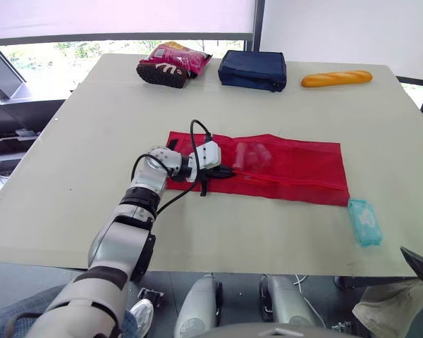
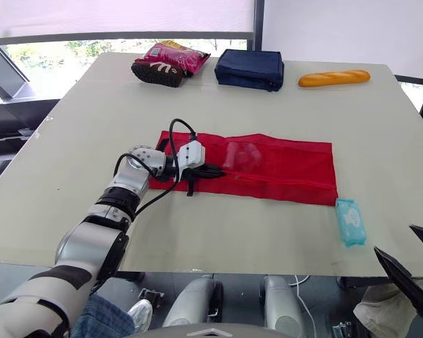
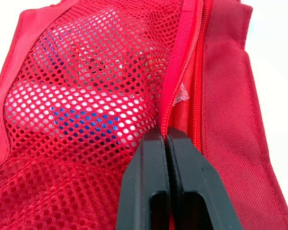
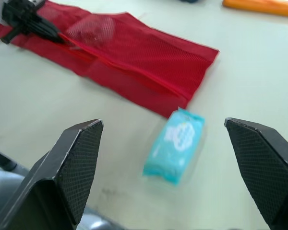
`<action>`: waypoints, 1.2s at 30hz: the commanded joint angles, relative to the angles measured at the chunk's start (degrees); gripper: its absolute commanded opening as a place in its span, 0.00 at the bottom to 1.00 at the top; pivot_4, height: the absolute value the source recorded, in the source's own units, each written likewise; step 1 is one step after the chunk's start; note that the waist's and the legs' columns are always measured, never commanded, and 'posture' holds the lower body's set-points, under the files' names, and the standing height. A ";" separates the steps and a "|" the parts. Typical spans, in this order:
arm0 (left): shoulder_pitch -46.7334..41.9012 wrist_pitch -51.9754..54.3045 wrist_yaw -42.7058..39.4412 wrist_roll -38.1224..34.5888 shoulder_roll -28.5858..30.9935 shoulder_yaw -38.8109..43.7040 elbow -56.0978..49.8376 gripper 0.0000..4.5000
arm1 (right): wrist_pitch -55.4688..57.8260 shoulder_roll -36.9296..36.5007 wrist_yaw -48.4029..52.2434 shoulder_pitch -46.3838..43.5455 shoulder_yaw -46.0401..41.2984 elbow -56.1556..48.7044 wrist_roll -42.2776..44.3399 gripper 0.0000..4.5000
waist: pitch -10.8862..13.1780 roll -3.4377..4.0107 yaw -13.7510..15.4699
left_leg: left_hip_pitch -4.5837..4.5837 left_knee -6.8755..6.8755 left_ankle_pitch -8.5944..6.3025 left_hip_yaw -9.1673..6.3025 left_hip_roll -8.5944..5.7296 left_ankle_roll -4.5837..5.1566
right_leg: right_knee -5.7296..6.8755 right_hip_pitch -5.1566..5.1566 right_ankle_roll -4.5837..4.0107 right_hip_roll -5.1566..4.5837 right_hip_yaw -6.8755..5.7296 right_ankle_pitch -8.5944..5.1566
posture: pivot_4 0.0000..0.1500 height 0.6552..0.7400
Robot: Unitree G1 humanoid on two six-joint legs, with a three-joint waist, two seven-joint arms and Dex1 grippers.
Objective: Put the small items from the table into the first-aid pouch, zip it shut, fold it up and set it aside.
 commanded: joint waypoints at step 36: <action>1.67 11.84 -7.71 -8.09 3.02 4.22 -14.10 0.99 | 13.72 0.88 -34.08 -16.02 32.06 2.58 -21.52 1.00 | -0.01 0.02 0.52 | -0.12 0.05 0.00 -0.05 -0.14 0.01 | 0.03 -0.02 -0.05 -0.04 0.00 0.22 | 1.00 0.72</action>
